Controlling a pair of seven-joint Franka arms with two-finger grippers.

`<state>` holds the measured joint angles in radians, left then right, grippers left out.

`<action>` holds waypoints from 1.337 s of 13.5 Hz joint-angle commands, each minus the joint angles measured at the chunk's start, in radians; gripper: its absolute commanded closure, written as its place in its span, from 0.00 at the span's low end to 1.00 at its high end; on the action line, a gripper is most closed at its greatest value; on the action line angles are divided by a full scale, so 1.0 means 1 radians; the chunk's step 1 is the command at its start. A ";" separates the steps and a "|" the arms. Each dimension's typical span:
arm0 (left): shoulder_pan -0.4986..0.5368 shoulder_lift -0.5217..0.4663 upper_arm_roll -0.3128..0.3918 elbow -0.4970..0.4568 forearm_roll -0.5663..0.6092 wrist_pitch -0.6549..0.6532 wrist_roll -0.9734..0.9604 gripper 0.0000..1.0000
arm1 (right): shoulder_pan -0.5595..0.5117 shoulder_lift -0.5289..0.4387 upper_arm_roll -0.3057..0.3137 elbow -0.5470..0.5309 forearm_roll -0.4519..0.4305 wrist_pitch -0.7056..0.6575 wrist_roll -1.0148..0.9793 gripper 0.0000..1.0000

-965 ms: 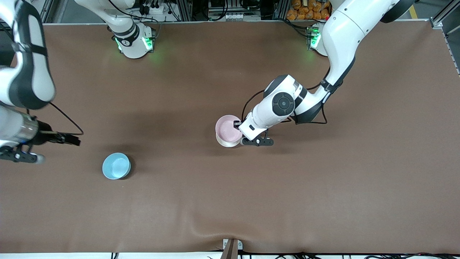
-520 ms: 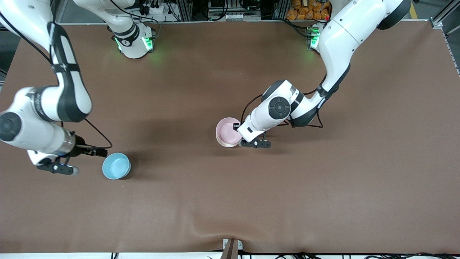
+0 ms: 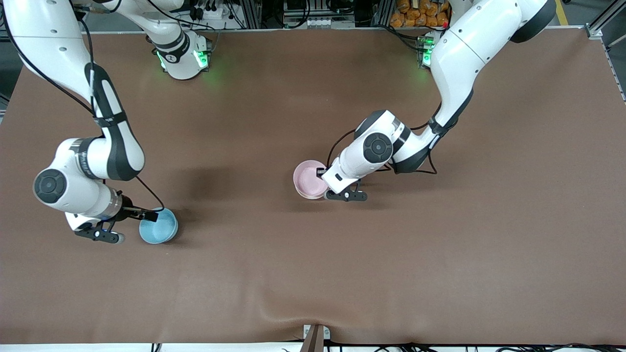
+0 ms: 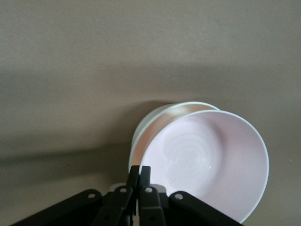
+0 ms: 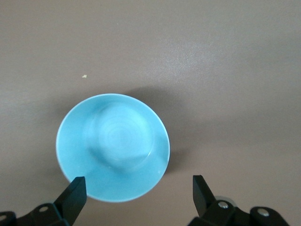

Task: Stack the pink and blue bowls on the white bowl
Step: 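Lower the pink bowl into the white bowl while the right gripper grasps the blue bowl, then open the left gripper and withdraw it while the right gripper lifts the blue bowl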

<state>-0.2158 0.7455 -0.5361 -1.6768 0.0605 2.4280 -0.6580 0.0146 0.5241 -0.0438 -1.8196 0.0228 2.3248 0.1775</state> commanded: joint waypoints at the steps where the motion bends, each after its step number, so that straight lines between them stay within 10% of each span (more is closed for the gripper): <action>1: -0.037 0.002 0.037 0.019 0.028 0.005 -0.032 1.00 | -0.027 0.022 0.007 -0.024 -0.003 0.056 -0.009 0.00; 3: -0.040 -0.005 0.042 0.023 0.028 0.006 -0.044 0.01 | -0.038 0.056 0.007 -0.024 -0.001 0.083 -0.007 0.00; 5: -0.034 -0.034 0.042 0.026 0.028 0.006 -0.046 0.00 | -0.039 0.080 0.007 -0.026 0.000 0.105 -0.006 0.00; 9: 0.102 -0.234 0.042 0.034 0.032 -0.122 -0.032 0.00 | -0.056 0.097 0.010 -0.027 0.014 0.107 0.006 0.94; 18: 0.285 -0.534 0.039 0.230 0.032 -0.710 -0.003 0.00 | -0.071 0.021 0.010 -0.030 0.066 0.055 0.007 1.00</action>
<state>0.0495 0.2416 -0.4932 -1.4949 0.0671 1.8097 -0.6599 -0.0341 0.6007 -0.0459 -1.8391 0.0817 2.4185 0.1825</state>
